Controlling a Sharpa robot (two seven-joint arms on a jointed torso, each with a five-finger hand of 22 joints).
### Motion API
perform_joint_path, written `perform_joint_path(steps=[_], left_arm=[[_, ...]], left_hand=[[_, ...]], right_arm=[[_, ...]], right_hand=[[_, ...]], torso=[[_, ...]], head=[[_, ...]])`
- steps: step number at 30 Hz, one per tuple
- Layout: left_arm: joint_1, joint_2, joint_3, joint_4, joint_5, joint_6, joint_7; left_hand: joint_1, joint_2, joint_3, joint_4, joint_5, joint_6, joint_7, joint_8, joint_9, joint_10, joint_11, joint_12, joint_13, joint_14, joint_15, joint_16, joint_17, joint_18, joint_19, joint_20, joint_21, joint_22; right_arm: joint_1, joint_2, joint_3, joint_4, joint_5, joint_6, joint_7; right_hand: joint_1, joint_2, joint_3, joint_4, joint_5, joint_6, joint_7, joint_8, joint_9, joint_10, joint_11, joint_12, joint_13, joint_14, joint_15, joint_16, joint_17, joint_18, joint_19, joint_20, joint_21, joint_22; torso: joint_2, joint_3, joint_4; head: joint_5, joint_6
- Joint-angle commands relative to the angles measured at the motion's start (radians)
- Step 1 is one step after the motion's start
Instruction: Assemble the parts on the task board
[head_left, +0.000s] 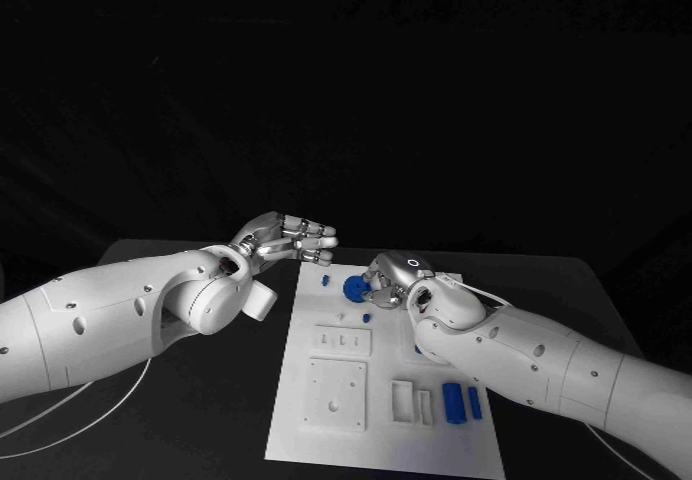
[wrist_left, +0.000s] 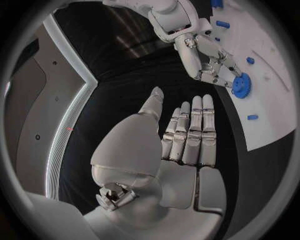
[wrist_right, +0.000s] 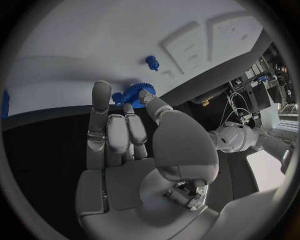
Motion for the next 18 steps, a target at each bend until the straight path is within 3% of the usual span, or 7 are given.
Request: perform_joint_path(steps=[1,18], left_arm=[[0.0,0.002,0.001,0.002,0.003,0.015,0.006],[0.0,0.0,0.001,-0.002,0.003,0.016,0.006]], left_hand=[[0.001,0.011,-0.001,-0.002,0.001,-0.001,0.005,-0.002,-0.001,0.0,0.003,-0.004,0.0,0.003,0.005,-0.003,0.001,0.009,0.0,0.006,-0.002,0.0],[0.001,0.011,-0.001,-0.002,0.001,-0.001,0.005,-0.002,-0.001,0.0,0.003,-0.004,0.0,0.003,0.005,-0.003,0.001,0.009,0.0,0.006,-0.002,0.0]], right_arm=[[-0.005,0.001,-0.004,0.0,-0.001,0.009,0.01],[-0.01,-0.011,-0.005,0.004,0.001,-0.006,0.0]], right_hand=[[-0.001,-0.008,-0.001,0.006,-0.004,-0.008,0.001,-0.001,0.0,0.004,0.0,-0.003,0.02,-0.002,-0.005,-0.003,-0.001,-0.004,0.031,-0.006,-0.005,0.002],[0.002,-0.016,-0.002,0.019,-0.005,-0.012,0.001,-0.001,0.001,0.003,0.0,-0.007,0.016,-0.002,-0.005,-0.008,-0.004,-0.004,0.034,-0.006,-0.014,0.003]], torso=[[0.0,0.0004,0.0001],[0.0,0.0022,-0.0007]], head=[[-0.001,0.0],[-0.003,-0.004]])
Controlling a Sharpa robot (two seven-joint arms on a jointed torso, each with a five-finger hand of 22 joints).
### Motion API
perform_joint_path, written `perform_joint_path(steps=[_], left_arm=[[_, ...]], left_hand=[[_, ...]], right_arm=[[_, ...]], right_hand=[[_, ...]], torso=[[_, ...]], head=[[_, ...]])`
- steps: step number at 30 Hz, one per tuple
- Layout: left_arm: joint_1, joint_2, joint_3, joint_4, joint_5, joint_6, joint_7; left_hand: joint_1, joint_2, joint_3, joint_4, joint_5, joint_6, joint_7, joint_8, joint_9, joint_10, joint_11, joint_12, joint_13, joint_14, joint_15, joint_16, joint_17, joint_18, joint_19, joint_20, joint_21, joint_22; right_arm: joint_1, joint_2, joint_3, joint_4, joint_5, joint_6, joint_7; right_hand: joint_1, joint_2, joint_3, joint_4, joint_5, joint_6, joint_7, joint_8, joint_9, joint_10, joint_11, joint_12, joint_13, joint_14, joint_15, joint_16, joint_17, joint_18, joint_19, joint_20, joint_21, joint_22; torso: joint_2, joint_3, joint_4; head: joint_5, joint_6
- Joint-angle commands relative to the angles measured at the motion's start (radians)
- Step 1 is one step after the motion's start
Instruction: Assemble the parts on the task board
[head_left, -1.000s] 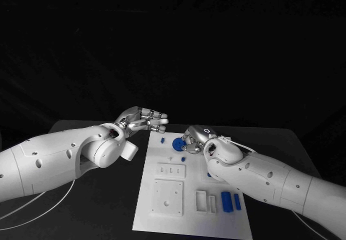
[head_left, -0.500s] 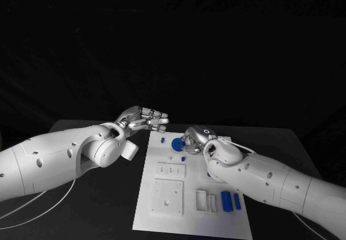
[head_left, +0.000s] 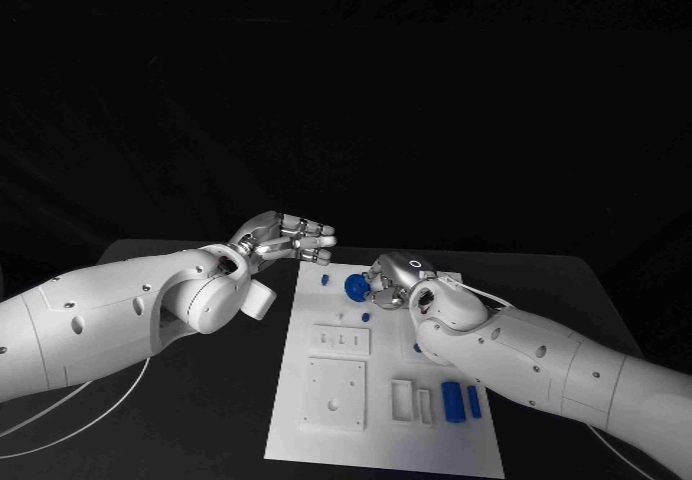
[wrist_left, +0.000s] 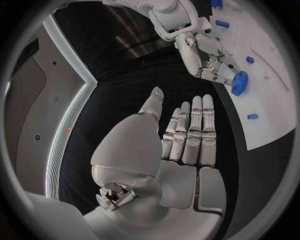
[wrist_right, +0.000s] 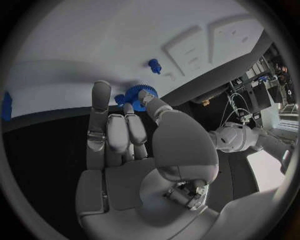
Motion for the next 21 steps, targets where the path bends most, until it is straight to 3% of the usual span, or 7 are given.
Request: perform_joint_path(steps=[1,21], left_arm=[[0.0,0.001,0.001,0.001,0.003,0.015,0.007],[0.0,0.001,0.001,-0.002,0.003,0.016,0.006]], left_hand=[[0.001,0.011,-0.001,-0.002,0.001,-0.001,0.005,-0.002,-0.001,0.0,0.003,-0.004,0.0,0.003,0.005,-0.003,0.001,0.009,0.0,0.006,-0.002,0.0],[0.002,0.01,-0.001,-0.003,0.001,-0.001,0.005,-0.002,-0.001,-0.001,0.003,-0.004,0.0,0.003,0.005,-0.003,0.001,0.009,0.0,0.006,-0.002,0.0]], right_arm=[[-0.003,-0.001,-0.001,0.003,-0.001,0.003,-0.002],[-0.008,-0.014,-0.001,0.014,0.0,-0.016,-0.01]], right_hand=[[0.0,-0.013,0.0,0.007,-0.005,-0.008,-0.003,-0.001,0.001,0.003,0.0,-0.007,0.016,-0.002,-0.005,-0.003,-0.001,0.001,0.034,-0.006,-0.005,0.002],[0.001,-0.016,0.001,0.01,-0.006,-0.008,-0.003,-0.001,0.001,0.003,0.0,-0.007,0.016,-0.002,-0.005,-0.004,-0.001,0.001,0.034,-0.006,-0.007,0.003]], torso=[[0.0,0.0007,-0.0001],[0.0,-0.0006,0.0016]], head=[[-0.001,-0.001],[-0.004,-0.002]])
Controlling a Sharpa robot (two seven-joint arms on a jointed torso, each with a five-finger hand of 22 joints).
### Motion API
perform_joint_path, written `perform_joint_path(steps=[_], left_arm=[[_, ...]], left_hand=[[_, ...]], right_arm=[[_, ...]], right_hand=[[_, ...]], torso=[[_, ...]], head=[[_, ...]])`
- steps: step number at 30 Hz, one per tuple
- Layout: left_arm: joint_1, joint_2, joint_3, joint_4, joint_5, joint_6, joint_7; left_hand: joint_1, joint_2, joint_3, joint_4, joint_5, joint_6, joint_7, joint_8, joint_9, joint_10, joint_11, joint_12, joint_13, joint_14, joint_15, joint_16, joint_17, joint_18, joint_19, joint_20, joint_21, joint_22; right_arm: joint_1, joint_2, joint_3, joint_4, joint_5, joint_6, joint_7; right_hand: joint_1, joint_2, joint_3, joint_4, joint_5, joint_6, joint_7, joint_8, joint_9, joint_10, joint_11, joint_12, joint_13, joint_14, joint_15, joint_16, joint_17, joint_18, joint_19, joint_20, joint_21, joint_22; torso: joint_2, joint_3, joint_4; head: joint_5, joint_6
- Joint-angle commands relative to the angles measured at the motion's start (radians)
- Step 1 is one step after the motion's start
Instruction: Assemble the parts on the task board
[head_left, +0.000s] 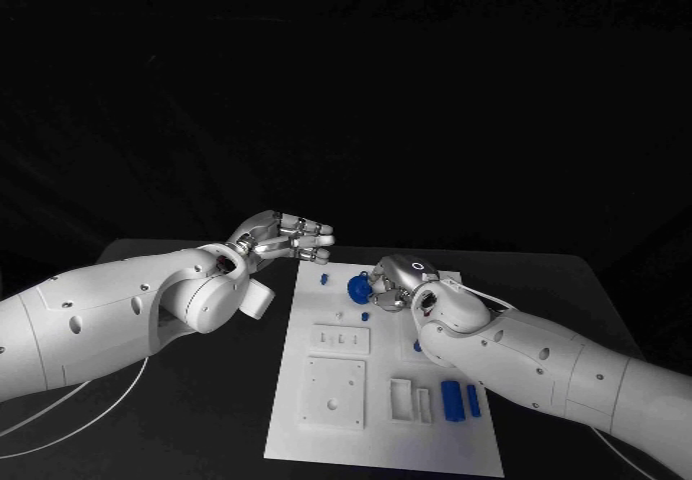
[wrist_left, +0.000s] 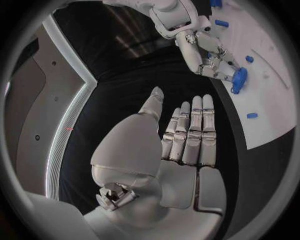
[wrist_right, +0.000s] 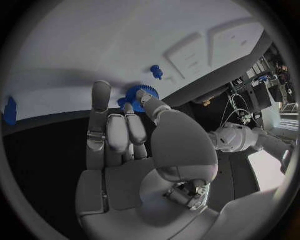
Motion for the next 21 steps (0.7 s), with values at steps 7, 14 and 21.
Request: perform_joint_path(steps=[7,14,21], left_arm=[[0.0,0.001,0.001,0.0,0.003,0.015,0.006],[0.0,0.001,0.001,-0.001,0.003,0.016,0.006],[0.0,0.0,0.001,-0.002,0.003,0.016,0.005]], left_hand=[[0.002,0.01,-0.001,-0.003,0.001,-0.001,0.005,-0.002,-0.001,-0.001,0.003,-0.004,0.0,0.003,0.005,-0.003,0.001,0.009,0.0,0.006,-0.002,0.0],[0.002,0.01,-0.001,-0.003,0.001,-0.001,0.005,-0.002,-0.001,-0.001,0.003,-0.004,0.0,0.003,0.005,-0.003,0.001,0.009,0.0,0.006,-0.002,0.0],[0.002,0.01,-0.001,-0.003,0.001,-0.001,0.005,-0.002,-0.001,-0.001,0.003,-0.004,0.0,0.003,0.005,-0.003,0.001,0.009,0.0,0.006,-0.002,0.0]], right_arm=[[-0.002,-0.001,0.0,0.003,0.012,-0.04,-0.005],[-0.002,-0.001,0.0,0.006,0.033,-0.074,0.0],[-0.003,-0.003,0.0,0.009,0.051,-0.092,0.005]], right_hand=[[0.0,-0.022,-0.007,0.023,-0.026,-0.024,0.004,-0.001,0.0,0.001,0.002,-0.008,0.012,-0.003,-0.003,-0.009,-0.005,0.003,0.035,-0.004,-0.008,0.0],[0.006,-0.047,-0.067,0.102,-0.095,-0.058,0.011,-0.001,0.0,-0.003,0.006,-0.013,0.007,-0.003,0.002,-0.016,-0.011,0.009,0.037,0.002,-0.015,-0.006],[0.019,-0.06,-0.123,0.157,-0.108,-0.076,0.014,-0.001,0.001,-0.006,0.007,-0.017,0.003,-0.004,0.004,-0.02,-0.016,0.012,0.038,0.005,-0.016,-0.014]], torso=[[0.0,-0.0015,0.0003],[0.0,-0.0013,0.0018],[0.0,-0.0012,0.0004]], head=[[-0.001,0.001],[-0.001,0.001],[-0.001,0.001]])
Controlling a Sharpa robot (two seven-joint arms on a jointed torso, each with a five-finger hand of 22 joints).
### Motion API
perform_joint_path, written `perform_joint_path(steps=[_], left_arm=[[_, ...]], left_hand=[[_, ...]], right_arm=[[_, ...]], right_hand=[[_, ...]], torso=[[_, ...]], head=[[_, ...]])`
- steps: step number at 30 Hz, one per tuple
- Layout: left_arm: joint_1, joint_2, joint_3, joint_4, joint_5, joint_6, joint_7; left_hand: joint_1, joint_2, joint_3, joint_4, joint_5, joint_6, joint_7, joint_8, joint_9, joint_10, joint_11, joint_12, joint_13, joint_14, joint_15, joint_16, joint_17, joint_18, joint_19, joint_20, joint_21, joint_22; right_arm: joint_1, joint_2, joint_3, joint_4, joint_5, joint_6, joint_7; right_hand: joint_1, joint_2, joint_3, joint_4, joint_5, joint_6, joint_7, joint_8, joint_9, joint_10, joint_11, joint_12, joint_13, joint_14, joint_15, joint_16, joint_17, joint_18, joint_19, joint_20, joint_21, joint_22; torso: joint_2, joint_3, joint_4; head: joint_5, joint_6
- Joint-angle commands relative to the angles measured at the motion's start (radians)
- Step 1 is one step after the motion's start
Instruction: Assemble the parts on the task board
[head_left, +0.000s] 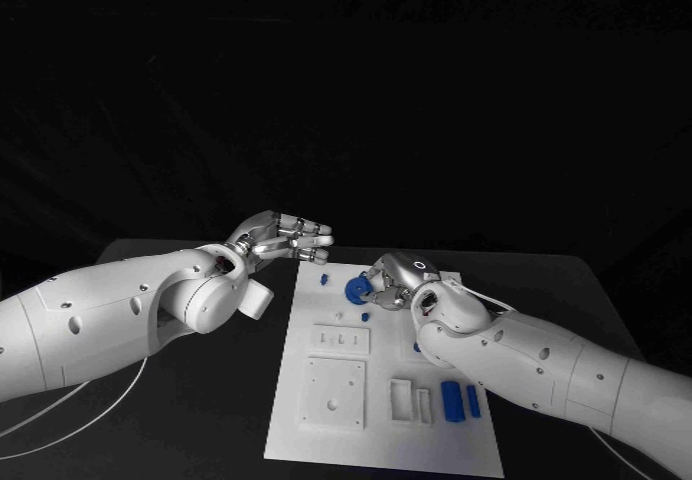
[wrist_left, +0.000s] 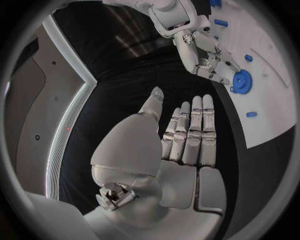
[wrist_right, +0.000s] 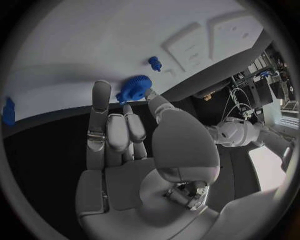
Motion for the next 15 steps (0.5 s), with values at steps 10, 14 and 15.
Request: perform_joint_path(steps=[10,14,15], left_arm=[[0.0,0.001,0.001,0.001,0.003,0.015,0.006],[0.0,0.001,0.001,0.0,0.003,0.015,0.006],[0.0,0.001,0.001,0.0,0.003,0.015,0.006]], left_hand=[[0.002,0.01,-0.001,-0.003,0.001,-0.001,0.005,-0.002,-0.001,-0.001,0.003,-0.004,0.0,0.003,0.005,-0.003,0.001,0.009,0.0,0.006,-0.002,0.0],[0.002,0.01,-0.001,-0.003,0.001,-0.001,0.005,-0.002,-0.001,-0.001,0.003,-0.004,0.0,0.003,0.005,-0.003,0.001,0.009,0.0,0.006,-0.002,0.0],[0.002,0.01,-0.001,-0.003,0.001,-0.001,0.005,-0.002,-0.001,-0.001,0.003,-0.004,0.0,0.003,0.005,-0.003,0.001,0.009,0.0,0.006,-0.002,0.0]], right_arm=[[-0.001,-0.004,0.0,0.007,0.031,-0.033,0.014],[-0.001,-0.012,0.0,0.01,0.045,-0.03,0.023],[-0.001,-0.014,0.0,0.01,0.05,-0.027,0.027]], right_hand=[[0.004,-0.004,-0.006,0.011,0.001,-0.008,-0.001,0.0,0.001,-0.003,0.003,-0.006,0.002,-0.004,0.005,-0.006,-0.003,0.012,0.037,0.005,-0.006,-0.004],[0.004,-0.003,0.003,0.01,0.004,-0.005,-0.001,0.0,0.001,-0.003,0.003,-0.007,0.001,-0.004,0.004,-0.007,-0.004,0.012,0.037,0.005,-0.006,-0.006],[0.005,-0.002,0.004,0.009,0.006,-0.004,-0.001,0.0,0.001,-0.003,0.003,-0.007,0.001,-0.004,0.004,-0.007,-0.004,0.012,0.037,0.005,-0.006,-0.006]], torso=[[0.0,0.0006,-0.0006],[0.0,0.0007,-0.0002],[0.0,0.0005,-0.0005]], head=[[0.0,0.0],[0.001,0.001],[0.002,0.002]])
